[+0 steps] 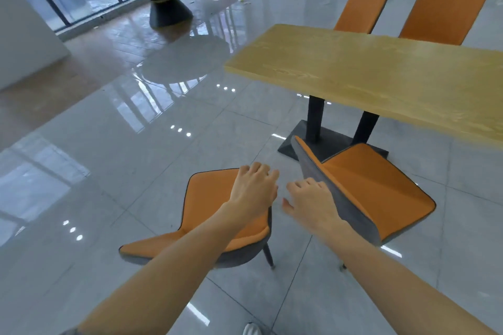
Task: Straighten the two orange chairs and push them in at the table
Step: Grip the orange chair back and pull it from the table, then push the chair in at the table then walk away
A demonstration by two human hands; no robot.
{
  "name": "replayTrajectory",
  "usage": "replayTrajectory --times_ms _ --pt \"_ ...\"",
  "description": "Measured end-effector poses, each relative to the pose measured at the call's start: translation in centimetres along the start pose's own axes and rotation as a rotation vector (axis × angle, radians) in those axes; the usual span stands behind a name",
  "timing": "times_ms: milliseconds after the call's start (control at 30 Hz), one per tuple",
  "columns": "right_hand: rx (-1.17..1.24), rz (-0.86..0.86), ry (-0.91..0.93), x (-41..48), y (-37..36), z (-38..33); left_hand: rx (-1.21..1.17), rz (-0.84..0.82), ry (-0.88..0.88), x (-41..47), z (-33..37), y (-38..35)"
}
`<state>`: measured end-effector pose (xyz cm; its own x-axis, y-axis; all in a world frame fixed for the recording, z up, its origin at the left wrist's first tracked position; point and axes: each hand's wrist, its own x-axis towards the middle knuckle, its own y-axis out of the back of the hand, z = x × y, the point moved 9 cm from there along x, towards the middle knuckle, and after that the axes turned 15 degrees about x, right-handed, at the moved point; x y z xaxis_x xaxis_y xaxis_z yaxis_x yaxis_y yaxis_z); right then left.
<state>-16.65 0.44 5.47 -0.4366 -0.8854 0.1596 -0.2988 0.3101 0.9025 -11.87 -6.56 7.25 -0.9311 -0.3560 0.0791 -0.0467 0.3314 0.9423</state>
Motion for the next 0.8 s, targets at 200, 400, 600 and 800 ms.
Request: replayTrajectory --times_ms 200,400,600,800 --pt "0.150 -0.113 0.216 -0.8 -3.3 -10.3 -0.033 -0.096 0.165 -8.9 -6.7 -1.1" --pt "0.072 -0.288 0.370 -2.5 -9.6 -17.9 -0.031 -0.276 0.286 -18.0 -13.2 -5.4" --pt "-0.031 -0.489 0.285 -3.3 -16.1 -18.9 -0.140 -0.363 0.154 -24.4 -15.7 -11.0" --pt "-0.022 -0.530 0.076 -2.9 -19.2 -17.1 -0.157 -0.381 0.047 -24.5 -16.3 -16.9"
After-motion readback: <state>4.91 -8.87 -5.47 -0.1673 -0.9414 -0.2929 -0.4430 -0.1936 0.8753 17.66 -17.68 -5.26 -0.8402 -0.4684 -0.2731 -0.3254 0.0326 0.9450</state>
